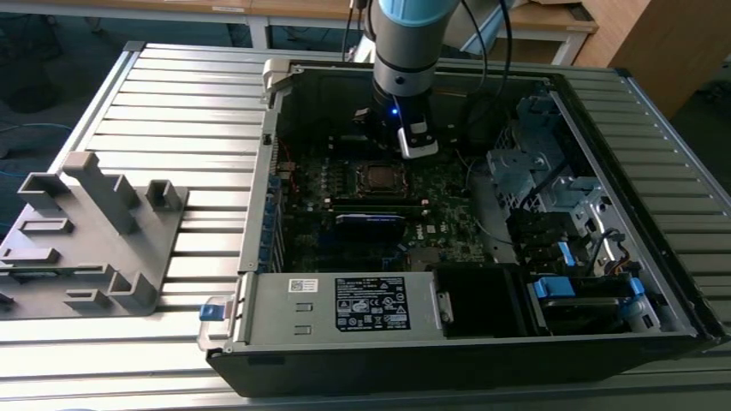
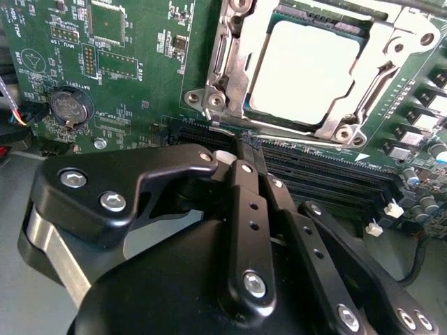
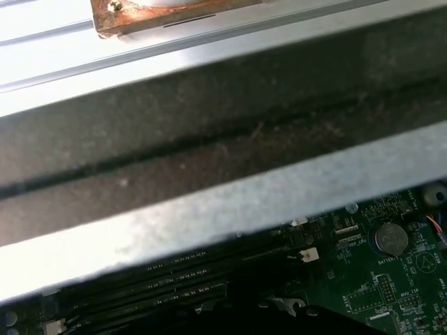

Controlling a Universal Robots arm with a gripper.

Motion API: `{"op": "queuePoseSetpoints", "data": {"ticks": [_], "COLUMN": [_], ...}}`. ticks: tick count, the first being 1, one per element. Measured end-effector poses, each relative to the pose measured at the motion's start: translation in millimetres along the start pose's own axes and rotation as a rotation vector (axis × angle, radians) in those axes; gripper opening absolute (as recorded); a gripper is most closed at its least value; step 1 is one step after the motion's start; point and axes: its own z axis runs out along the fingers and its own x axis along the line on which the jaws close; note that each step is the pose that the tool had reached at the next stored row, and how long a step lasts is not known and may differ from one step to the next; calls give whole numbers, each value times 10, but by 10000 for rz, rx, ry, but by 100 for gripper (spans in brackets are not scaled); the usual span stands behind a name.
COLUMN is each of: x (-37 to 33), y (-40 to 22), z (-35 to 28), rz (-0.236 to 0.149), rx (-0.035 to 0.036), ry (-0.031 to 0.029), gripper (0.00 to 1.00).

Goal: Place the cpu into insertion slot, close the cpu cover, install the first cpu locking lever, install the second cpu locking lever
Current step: 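Install the first cpu locking lever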

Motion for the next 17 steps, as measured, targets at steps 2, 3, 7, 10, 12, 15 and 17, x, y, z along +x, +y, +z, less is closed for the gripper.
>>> {"op": "queuePoseSetpoints", "data": {"ticks": [2,3,7,10,12,15,17], "x": [-6,-6,-6,-6,-6,-5,4], "y": [-3,-4,-4,-1,5,5,4], "z": [8,8,8,-8,-33,-39,-40], "rz": [-3,-3,-3,-3,-3,10,46], "rx": [11,24,26,28,25,-16,-123], "ry": [-7,-10,-9,-8,-9,-1,-4], "gripper": [11,11,11,11,11,11,11]}}
